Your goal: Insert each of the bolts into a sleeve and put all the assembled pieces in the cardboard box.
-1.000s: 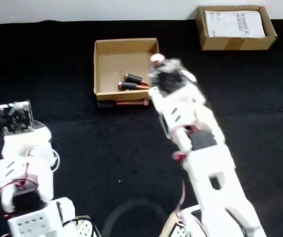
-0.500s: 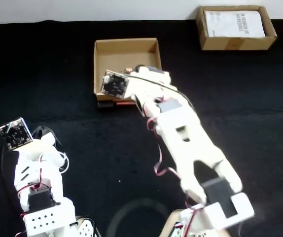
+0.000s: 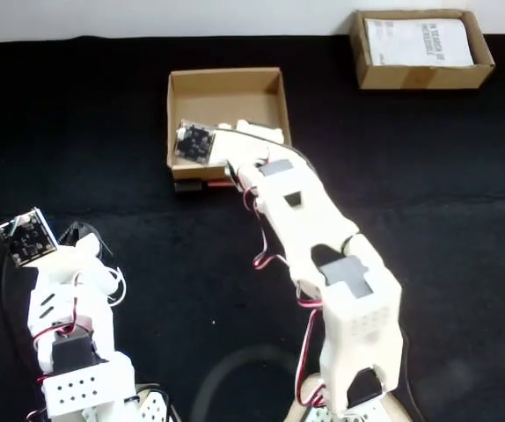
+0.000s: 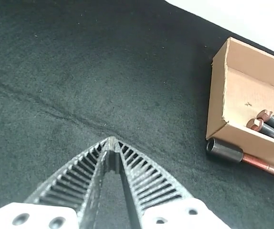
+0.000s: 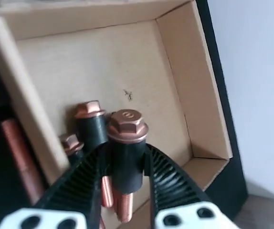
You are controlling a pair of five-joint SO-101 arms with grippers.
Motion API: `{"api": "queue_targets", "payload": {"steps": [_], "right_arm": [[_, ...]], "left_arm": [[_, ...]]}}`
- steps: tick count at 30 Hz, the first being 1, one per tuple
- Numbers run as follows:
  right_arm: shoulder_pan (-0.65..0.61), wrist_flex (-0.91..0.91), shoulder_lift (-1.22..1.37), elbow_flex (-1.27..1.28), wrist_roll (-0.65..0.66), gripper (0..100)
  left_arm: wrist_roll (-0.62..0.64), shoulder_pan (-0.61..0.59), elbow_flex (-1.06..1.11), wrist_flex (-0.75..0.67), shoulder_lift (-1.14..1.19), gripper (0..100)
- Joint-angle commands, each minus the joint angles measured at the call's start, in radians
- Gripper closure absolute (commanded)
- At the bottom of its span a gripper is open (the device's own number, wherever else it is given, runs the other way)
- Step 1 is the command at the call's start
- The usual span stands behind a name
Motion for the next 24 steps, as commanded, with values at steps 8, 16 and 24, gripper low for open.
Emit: {"api": "queue_targets", "payload": {"steps": [8,16,24], "right_arm": [[-0.039,0.367,-0.074,-0.239,-0.46,82.6],[-0.168,0.831,-0.269,-0.292,-0.865,83.2],[-0.285,1.047,-0.239,-0.292,-0.756,97.2]], "left_arm": [[0.005,0.018,0.024,-0.017,0.01,99],[0.003,0.018,0.024,-0.017,0.01,99],[0.003,0.016,0.024,-0.017,0.01,99]]}}
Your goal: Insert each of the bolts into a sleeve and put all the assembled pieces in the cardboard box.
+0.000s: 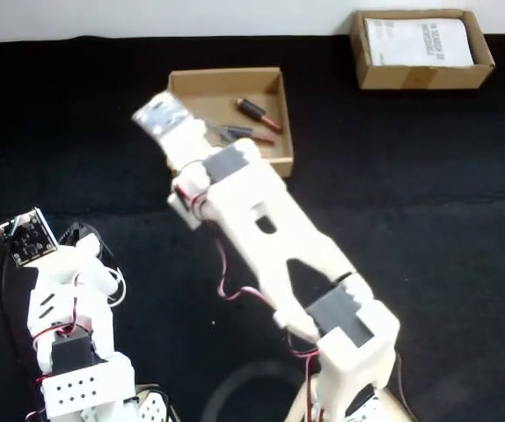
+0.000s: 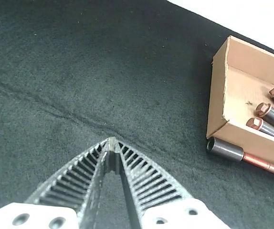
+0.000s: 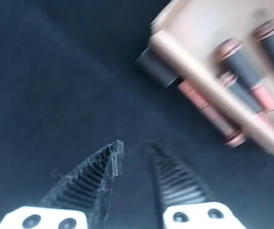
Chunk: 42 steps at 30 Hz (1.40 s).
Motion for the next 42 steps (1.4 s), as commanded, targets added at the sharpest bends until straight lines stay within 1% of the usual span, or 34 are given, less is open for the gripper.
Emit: {"api": "queue_targets", "payload": {"steps": [1,5,9,11,14,16,22,28,30,34,38,42], "right_arm": [[-0.016,0.028,-0.01,-0.047,0.123,97.1],[0.005,-0.013,0.033,-0.047,0.264,97.1],[0.024,-0.044,0.087,-0.047,0.476,97.0],[0.013,-0.048,0.12,-0.047,0.542,94.6],[0.001,-0.059,0.183,-0.073,0.632,88.4],[0.001,-0.062,0.236,-0.119,0.677,87.2],[0.007,-0.056,0.397,-0.335,0.694,87.2],[0.005,-0.054,0.556,-0.547,0.747,87.2],[0.005,-0.054,0.608,-0.619,0.747,87.2],[0.015,-0.054,0.704,-0.733,0.749,87.2],[0.021,-0.054,0.797,-0.834,0.807,87.2],[0.044,-0.054,0.86,-0.918,0.81,87.2]], "left_arm": [[0.003,0.016,0.022,-0.017,0.004,99],[0.003,0.015,0.022,-0.017,0.005,99],[0.003,0.012,0.022,-0.017,0.005,99],[0.003,0.01,0.022,-0.017,0.005,99],[0.003,0.01,0.022,-0.017,0.005,99],[0.003,0.01,0.022,-0.017,0.005,99],[0.003,0.01,0.022,-0.017,0.005,99],[0.003,0.01,0.022,-0.015,0.001,99],[0.003,0.01,0.022,-0.015,-0.001,99],[0.003,0.01,0.022,-0.015,-0.004,99],[0.003,0.01,0.022,-0.015,-0.005,99],[0.003,0.01,0.022,-0.008,-0.005,99]]}}
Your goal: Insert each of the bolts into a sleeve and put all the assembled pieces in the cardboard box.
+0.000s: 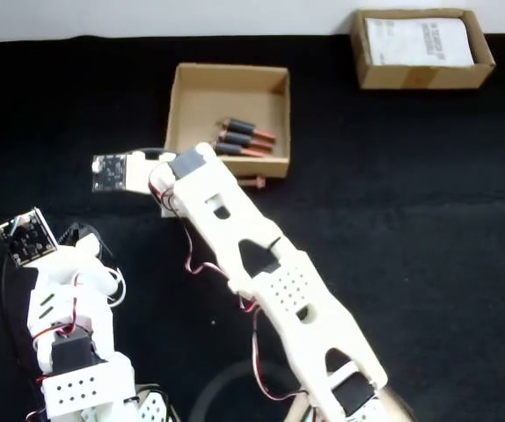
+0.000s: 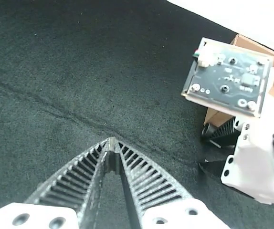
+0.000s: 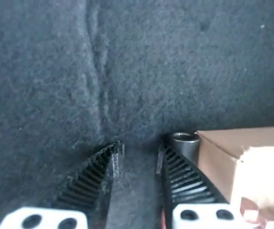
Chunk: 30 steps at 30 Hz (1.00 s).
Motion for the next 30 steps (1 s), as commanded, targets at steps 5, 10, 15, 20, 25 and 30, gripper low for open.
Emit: {"api": "queue_targets", "payload": {"steps": [5,10,15,20,25,30], "right_arm": [[0.073,-0.007,0.05,-0.145,0.021,87.2],[0.09,0.054,0.047,-0.249,0.054,87.2],[0.079,0.139,0.048,-0.354,0.055,87.2],[0.077,0.133,0.054,-0.358,0.057,87.2],[0.077,0.061,0.091,-0.292,0.075,87.2],[0.081,-0.013,0.151,-0.278,0.075,87.2]], "left_arm": [[0.003,0.008,0.022,-0.003,-0.007,99],[0.003,0.008,0.022,-0.003,-0.007,99],[0.003,0.008,0.022,-0.002,-0.007,99],[0.003,0.008,0.022,-0.002,-0.007,99],[0.003,0.008,0.022,0.0,-0.007,99],[0.003,0.008,0.022,0.002,-0.016,99]]}}
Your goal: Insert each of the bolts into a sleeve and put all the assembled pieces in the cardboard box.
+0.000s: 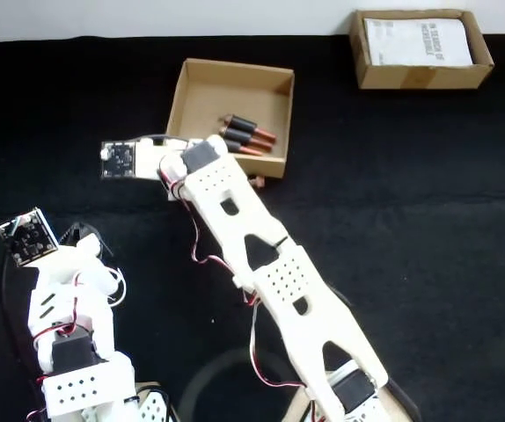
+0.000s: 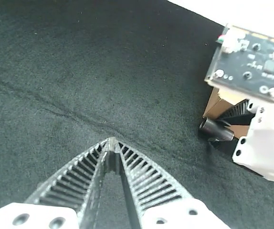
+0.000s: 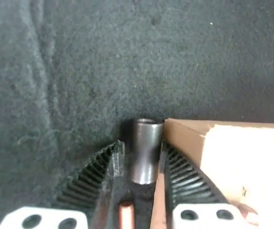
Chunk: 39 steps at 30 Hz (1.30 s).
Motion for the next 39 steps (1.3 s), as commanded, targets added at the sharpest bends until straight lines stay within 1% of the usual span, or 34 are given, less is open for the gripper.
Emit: {"api": "queue_targets", "payload": {"steps": [1,3,6,7,9,10,12,18,21,27,29,31,34,36,39], "right_arm": [[0.022,-0.061,0.022,0.002,0.014,87.2],[0.028,-0.094,0.05,0.002,0.014,87.2],[0.03,-0.105,0.081,-0.004,0.014,88.1],[0.028,-0.104,0.085,-0.005,0.014,90.7],[0.028,-0.104,0.087,-0.005,0.014,99.6],[0.028,-0.097,0.085,-0.005,0.014,98.8],[0.031,-0.051,0.073,-0.022,0.014,99.3],[0.047,0.186,-0.073,-0.188,0.008,99.0],[0.062,0.302,-0.182,-0.266,-0.005,99.0],[0.12,0.499,-0.456,-0.311,-0.167,99.1],[0.157,0.536,-0.549,-0.309,-0.253,99.1],[0.231,0.535,-0.645,-0.308,-0.359,99.1],[0.344,0.535,-0.789,-0.283,-0.425,99.1],[0.42,0.535,-0.905,-0.214,-0.459,99.1],[0.524,0.535,-1.109,-0.024,-0.528,99.1]], "left_arm": [[0.003,0.008,0.022,0.017,-0.028,99],[0.003,0.008,0.019,0.052,-0.059,99],[0.006,0.008,0.019,0.061,-0.076,99],[0.006,0.008,0.019,0.061,-0.076,99],[0.008,0.008,0.019,0.061,-0.074,99],[0.008,0.008,0.019,0.061,-0.074,99],[0.008,0.008,0.019,0.061,-0.073,99],[0.005,0.013,0.021,0.055,-0.036,99],[0.003,0.015,0.021,-0.04,0.061,99],[0.002,0.015,0.022,-0.25,0.289,99],[-0.005,0.015,0.022,-0.311,0.354,99],[-0.046,0.015,0.018,-0.353,0.407,99],[-0.081,0.015,0.015,-0.396,0.473,99],[-0.081,0.015,0.013,-0.43,0.513,99],[-0.083,0.019,0.012,-0.468,0.556,99]]}}
